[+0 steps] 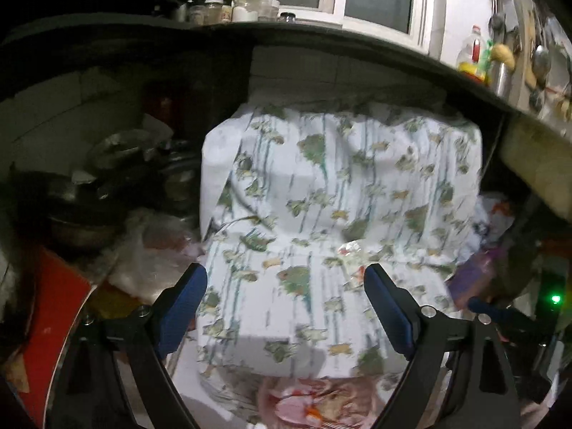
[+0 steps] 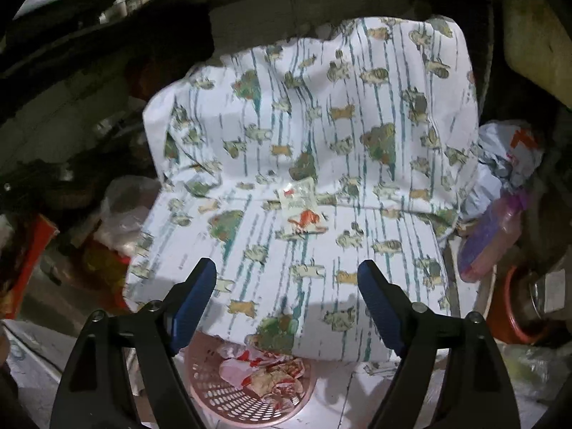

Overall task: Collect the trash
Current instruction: 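Move both tools back over the cloth toward the clear snack packet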

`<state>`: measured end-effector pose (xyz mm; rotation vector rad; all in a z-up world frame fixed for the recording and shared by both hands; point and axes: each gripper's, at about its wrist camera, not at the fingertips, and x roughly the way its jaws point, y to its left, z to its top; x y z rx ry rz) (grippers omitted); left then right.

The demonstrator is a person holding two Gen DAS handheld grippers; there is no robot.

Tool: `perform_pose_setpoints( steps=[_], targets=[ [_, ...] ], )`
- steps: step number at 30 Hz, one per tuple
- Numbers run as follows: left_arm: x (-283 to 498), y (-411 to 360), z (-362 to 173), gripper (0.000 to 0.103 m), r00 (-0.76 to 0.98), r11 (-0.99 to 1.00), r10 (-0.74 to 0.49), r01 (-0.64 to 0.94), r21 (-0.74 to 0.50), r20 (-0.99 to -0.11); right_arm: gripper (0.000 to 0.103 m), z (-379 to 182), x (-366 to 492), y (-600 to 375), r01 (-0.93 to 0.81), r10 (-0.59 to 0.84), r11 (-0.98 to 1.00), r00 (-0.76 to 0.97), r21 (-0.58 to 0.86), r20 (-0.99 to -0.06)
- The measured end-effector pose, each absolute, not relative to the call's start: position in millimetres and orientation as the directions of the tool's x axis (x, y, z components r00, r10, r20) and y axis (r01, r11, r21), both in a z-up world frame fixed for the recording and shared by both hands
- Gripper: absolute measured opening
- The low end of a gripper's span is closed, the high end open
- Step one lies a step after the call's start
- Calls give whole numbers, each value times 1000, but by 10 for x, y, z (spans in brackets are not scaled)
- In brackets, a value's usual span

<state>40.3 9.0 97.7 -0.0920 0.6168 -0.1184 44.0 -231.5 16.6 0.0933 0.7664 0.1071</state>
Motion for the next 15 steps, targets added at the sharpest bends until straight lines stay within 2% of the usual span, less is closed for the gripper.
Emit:
perform_pose_setpoints(
  steps=[3,5,10,15],
  targets=[
    [455,31,1185,92,846,993,-116,89,-77,-520,81,384,549,-2471,-41,110,992,731,118,-673],
    [541,-11,1301,103,861,996,-92,87,-33,-500,83,560,638,-2548,-36,87,995,758,93,-646],
    [839,10,1416,103,874,997,-71,65,-29,-480,85,920,995,-2645,-20,45,999,804,47,-592],
    [1154,61,1132,103,862,999,-16,33,24,-507,88,1017,1340,-2689,-5,24,999,817,36,-576]
  ],
)
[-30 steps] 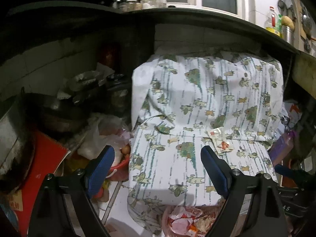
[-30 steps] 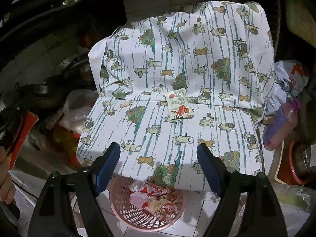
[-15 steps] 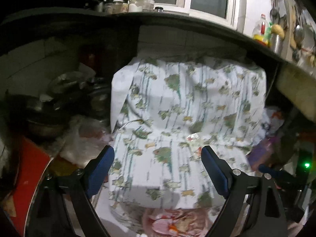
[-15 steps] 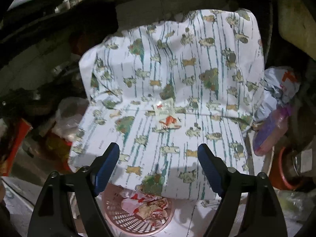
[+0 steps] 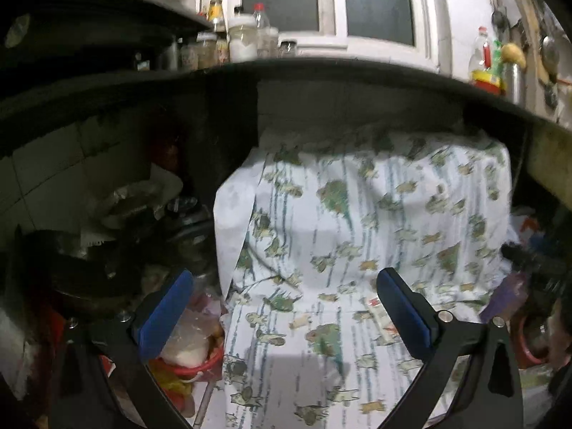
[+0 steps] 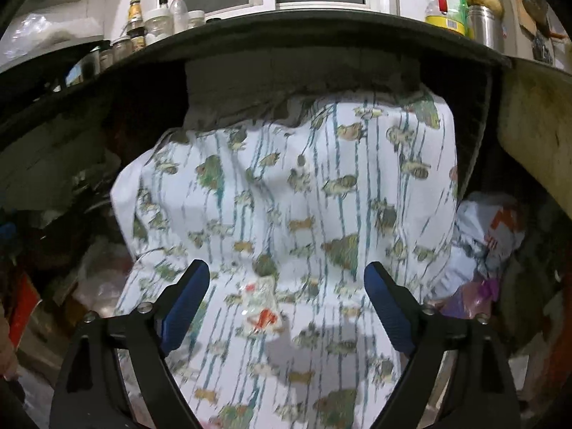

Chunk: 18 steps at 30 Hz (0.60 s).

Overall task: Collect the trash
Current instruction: 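Move both tools back over the cloth toward the clear snack packet, then grasp the clear snack packet with right tool while left tool grasps the beige scrap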

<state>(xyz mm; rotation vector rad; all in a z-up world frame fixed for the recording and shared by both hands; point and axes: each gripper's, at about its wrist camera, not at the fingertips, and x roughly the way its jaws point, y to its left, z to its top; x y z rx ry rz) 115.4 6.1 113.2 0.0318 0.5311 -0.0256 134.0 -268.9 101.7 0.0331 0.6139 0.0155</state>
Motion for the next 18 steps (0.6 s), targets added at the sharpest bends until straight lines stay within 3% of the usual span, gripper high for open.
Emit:
perform_pose_setpoints(
  steps=[2,5,8,11,18],
  targets=[
    [1315,72,992,103,850,997,17,24,71,-526,88,983,1464,-2703,-2,13,1000,812,21,-584],
    [1472,72,964,103,883,988,92,-24,151,-461,88,879,1676,-2711,10,-3,1000,795,9,-607],
    [1603,123,981,103,900,991,73,-17,133,-431,88,748,1878,-2736,22,10,999,776,42,-631],
    [1789,181,847,103,874,995,60,-12,102,-482,88,556,2043,-2729,29,14,998,751,54,-661],
    [2139,93,497,103,814,984,132,-38,175,-565,88,17,2439,-2823,34,50,995,640,93,-766]
  ],
)
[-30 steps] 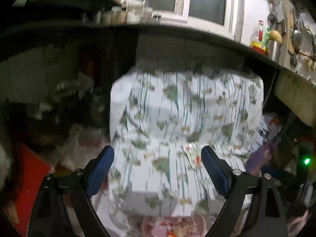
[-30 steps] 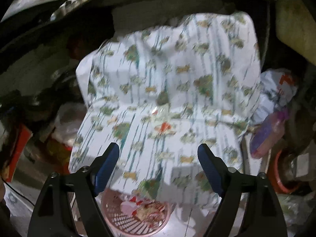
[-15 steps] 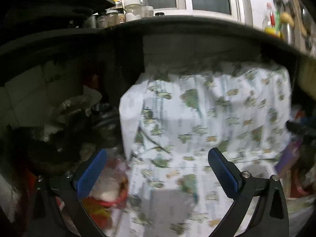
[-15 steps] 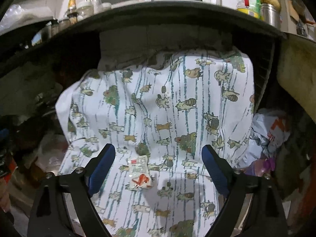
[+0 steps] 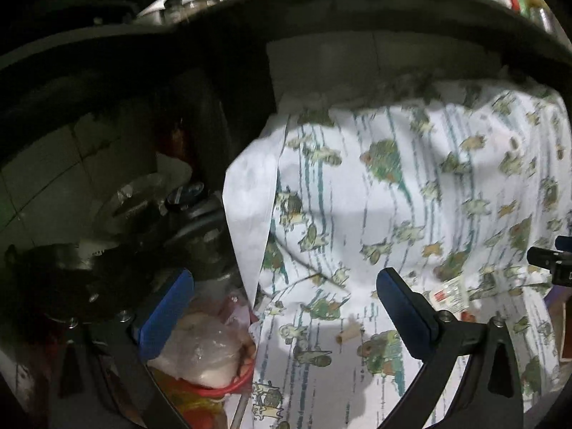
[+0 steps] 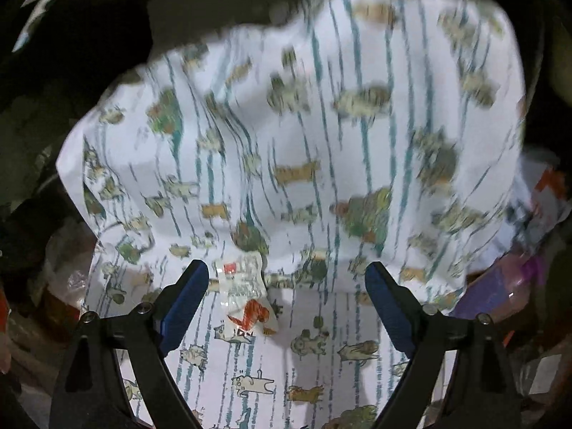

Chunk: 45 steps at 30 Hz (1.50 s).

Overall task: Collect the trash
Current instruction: 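Grasp the clear snack packet with right tool while left tool grasps the beige scrap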

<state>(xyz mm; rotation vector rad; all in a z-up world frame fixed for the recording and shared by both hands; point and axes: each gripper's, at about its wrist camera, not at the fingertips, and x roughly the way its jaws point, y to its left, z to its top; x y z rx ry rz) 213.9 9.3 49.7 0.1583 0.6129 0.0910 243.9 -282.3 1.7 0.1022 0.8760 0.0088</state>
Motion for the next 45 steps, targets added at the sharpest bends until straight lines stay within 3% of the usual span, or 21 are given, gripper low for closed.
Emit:
perform_pose_setpoints(
  steps=[7,12,18,25,30,33,34,36,37,40,41,45],
  targets=[
    [2436,151,250,103,740,985,170,-106,137,-650,88,-274,2768,-2935,71,116,980,547,184,-829],
    [2662,171,104,103,657,992,121,-103,71,-744,87,-482,2914,-2886,65,187,967,481,248,-857],
    [2788,103,23,103,610,997,65,-81,20,-790,86,-944,3100,-2539,1,206,976,334,219,-920],
    [2880,287,-27,103,581,986,32,-153,-71,-814,86,-1355,3091,-2091,-62,116,993,255,103,-960],
    [2919,359,-99,103,555,977,-11,-170,-126,-832,86,-1540,3107,-2006,-27,32,999,220,26,-975],
    [2966,306,-175,103,544,986,-20,-129,-108,-839,85,-1625,3133,-2080,13,66,997,187,70,-980],
    [2993,282,-215,103,535,989,-36,-103,-108,-844,81,-1607,3128,-2096,20,67,997,200,73,-977],
    [3113,219,-380,103,465,985,-156,11,-171,-871,61,-1569,3134,-2101,9,52,998,196,55,-979],
    [3174,205,-470,97,435,982,-182,34,-185,-882,52,-1543,3130,-2103,1,67,998,195,68,-979],
    [3344,152,-690,77,407,998,-65,25,-60,-911,33,-1400,3112,-2175,27,100,994,206,108,-973],
    [3376,136,-743,72,403,999,-50,35,-40,-914,16,-1336,3105,-2212,37,102,993,218,113,-971],
    [3432,66,-951,57,352,994,-62,103,-27,-934,15,-1141,3109,-2322,22,196,978,230,206,-953]
  ],
)
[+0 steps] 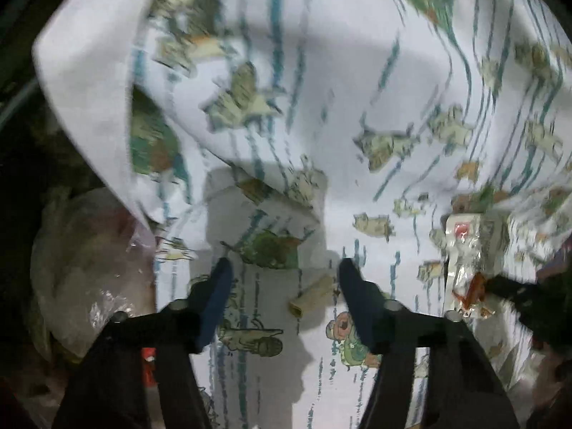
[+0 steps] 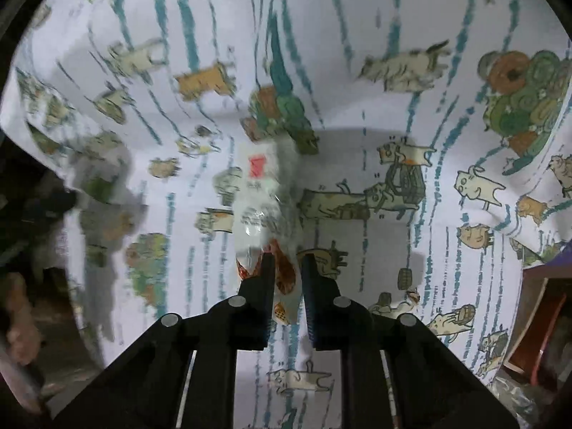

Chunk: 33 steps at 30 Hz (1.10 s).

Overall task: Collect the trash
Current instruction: 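Grasp the clear snack packet with right tool while left tool grasps the beige scrap, then lift the snack packet with right tool while left tool lifts the beige scrap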

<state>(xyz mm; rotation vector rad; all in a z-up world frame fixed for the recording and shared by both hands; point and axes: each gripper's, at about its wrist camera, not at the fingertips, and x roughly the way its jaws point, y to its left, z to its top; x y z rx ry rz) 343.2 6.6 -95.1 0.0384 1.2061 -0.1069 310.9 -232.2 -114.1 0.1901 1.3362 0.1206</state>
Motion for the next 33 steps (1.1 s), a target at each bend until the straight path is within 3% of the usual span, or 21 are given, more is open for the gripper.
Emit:
perform_pose_setpoints(
  steps=[1,2,3,5,9,11,12,18,24,25,27,30,33],
  targets=[
    [3446,58,-991,55,346,993,-60,114,-21,-936,15,-1107,3104,-2357,19,199,978,236,209,-951],
    [3466,28,-1054,54,333,991,-61,134,-16,-941,24,-1077,3095,-2409,24,194,978,250,207,-949],
    [3485,6,-1102,54,320,989,-65,147,-18,-945,49,-1061,3090,-2452,38,185,979,261,202,-947],
    [3519,-5,-1204,48,287,988,-69,151,-26,-955,74,-1052,3112,-2580,68,177,977,281,204,-943],
    [3531,23,-1341,42,234,989,-83,136,-52,-969,74,-1157,3220,-2675,114,185,969,246,218,-951],
    [3529,34,-1395,28,195,987,-111,140,-84,-975,74,-1260,3303,-2558,133,202,963,226,236,-953],
    [3531,39,-1415,26,186,985,-118,144,-91,-976,75,-1285,3321,-2511,136,201,963,220,234,-955],
    [3522,31,-1418,26,182,983,-122,156,-94,-976,78,-1352,3418,-2161,92,113,986,230,137,-967],
    [3459,-90,-1417,26,129,972,-136,209,-107,-982,78,-1513,3520,-2101,157,111,978,176,140,-978],
    [3443,-117,-1435,26,131,974,-115,208,-86,-985,77,-1500,3532,-2091,152,104,979,176,132,-979],
    [3431,-140,-1462,26,123,969,-124,227,-94,-985,64,-1511,3549,-2043,145,88,983,166,113,-982],
    [3329,-203,-1478,26,133,966,-104,248,-69,-986,62,-1452,3522,-2089,144,89,983,174,115,-981],
    [3284,-325,-1481,17,139,960,-90,276,-48,-986,60,-1426,3513,-2034,128,81,986,174,104,-981]
  ],
)
